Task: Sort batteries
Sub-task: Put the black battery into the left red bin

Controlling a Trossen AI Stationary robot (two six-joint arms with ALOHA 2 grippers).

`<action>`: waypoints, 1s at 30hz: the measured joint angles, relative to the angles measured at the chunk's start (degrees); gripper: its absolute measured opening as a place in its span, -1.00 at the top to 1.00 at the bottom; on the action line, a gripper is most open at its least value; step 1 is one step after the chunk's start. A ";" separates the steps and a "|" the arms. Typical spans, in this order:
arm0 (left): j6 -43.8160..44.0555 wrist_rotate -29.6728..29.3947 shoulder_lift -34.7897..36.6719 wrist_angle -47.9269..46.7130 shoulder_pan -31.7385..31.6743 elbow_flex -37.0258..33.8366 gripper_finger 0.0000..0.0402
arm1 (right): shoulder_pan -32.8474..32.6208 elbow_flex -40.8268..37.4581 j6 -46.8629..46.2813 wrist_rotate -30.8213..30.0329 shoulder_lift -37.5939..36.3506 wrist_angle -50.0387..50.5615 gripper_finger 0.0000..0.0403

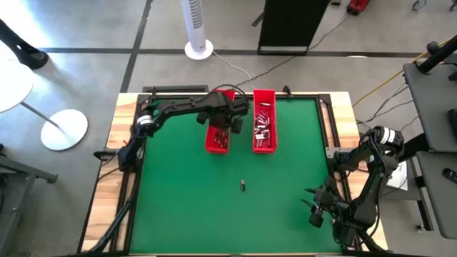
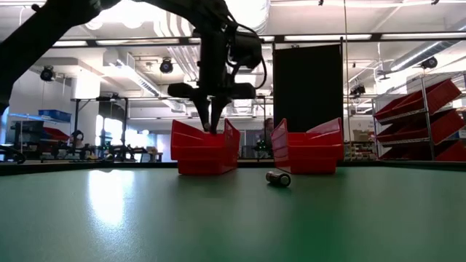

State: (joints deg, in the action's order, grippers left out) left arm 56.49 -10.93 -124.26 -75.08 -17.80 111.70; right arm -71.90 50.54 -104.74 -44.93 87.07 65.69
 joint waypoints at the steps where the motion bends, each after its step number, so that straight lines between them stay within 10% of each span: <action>1: 0.12 0.42 0.49 0.04 0.00 -0.38 0.80 | 0.00 0.00 0.37 0.00 0.00 -0.04 0.03; 13: 2.37 8.71 3.97 12.18 0.03 -14.67 0.81 | 0.00 -0.02 0.28 0.43 0.02 -0.45 0.03; 30: -0.44 10.02 3.66 12.40 1.12 -16.38 0.74 | 0.45 -0.02 2.82 -0.10 0.02 0.44 0.03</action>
State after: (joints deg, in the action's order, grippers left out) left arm 56.05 -0.91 -120.60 -62.68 -16.69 95.33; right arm -71.44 50.52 -101.93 -45.03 87.09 66.13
